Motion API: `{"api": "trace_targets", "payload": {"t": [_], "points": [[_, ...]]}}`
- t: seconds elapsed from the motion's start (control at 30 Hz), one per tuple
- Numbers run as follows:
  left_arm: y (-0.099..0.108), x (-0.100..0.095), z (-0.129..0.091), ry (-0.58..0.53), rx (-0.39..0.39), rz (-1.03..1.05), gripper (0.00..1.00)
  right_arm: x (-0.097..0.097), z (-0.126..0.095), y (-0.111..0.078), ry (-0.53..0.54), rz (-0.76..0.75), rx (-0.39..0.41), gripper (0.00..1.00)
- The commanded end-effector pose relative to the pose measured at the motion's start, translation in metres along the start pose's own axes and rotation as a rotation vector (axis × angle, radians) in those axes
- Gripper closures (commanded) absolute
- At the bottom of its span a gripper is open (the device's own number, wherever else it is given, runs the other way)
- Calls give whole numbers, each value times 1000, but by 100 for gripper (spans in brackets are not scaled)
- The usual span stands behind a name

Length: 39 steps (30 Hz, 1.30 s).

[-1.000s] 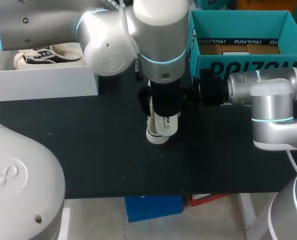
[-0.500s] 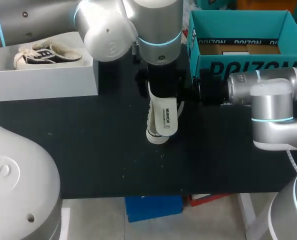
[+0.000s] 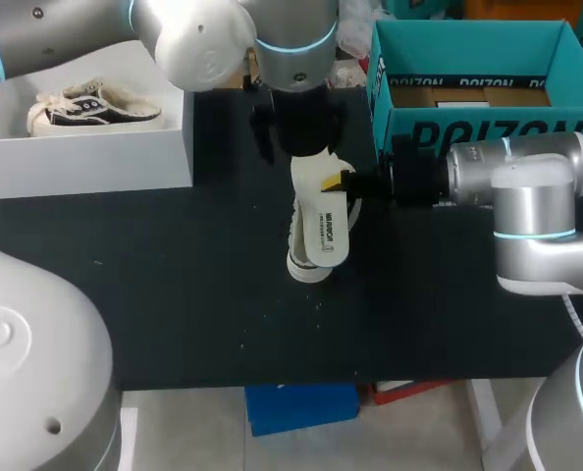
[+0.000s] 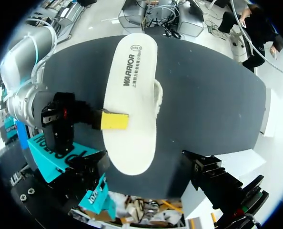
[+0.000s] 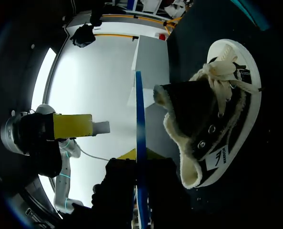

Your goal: Take the shoe out of the shoebox, open the shoe tongue, remove and reinsert the insole, then place the shoe into the shoebox

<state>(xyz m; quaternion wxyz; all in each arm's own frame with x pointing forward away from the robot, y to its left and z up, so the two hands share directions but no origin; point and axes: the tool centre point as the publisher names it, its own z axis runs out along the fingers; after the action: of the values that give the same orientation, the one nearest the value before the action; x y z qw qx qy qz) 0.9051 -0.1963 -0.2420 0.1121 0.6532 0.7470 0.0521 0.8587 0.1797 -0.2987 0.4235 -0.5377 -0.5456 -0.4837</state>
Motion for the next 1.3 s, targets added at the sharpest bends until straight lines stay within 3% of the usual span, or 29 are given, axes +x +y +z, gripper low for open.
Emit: {"api": "trace_targets", "payload": {"t": [0.03,0.43,0.67,0.97,1.3], "points": [[14,1,6,-15,17,3,0,0,1,0,0,1,0,100],[50,-3,16,-42,36,12,0,0,1,0,0,1,0,100],[57,-1,20,-41,37,0,0,0,1,0,0,1,0,100],[33,-3,13,-54,34,9,0,0,1,0,0,1,0,100],[-13,3,-4,-45,32,22,0,0,1,0,0,1,0,100]]}}
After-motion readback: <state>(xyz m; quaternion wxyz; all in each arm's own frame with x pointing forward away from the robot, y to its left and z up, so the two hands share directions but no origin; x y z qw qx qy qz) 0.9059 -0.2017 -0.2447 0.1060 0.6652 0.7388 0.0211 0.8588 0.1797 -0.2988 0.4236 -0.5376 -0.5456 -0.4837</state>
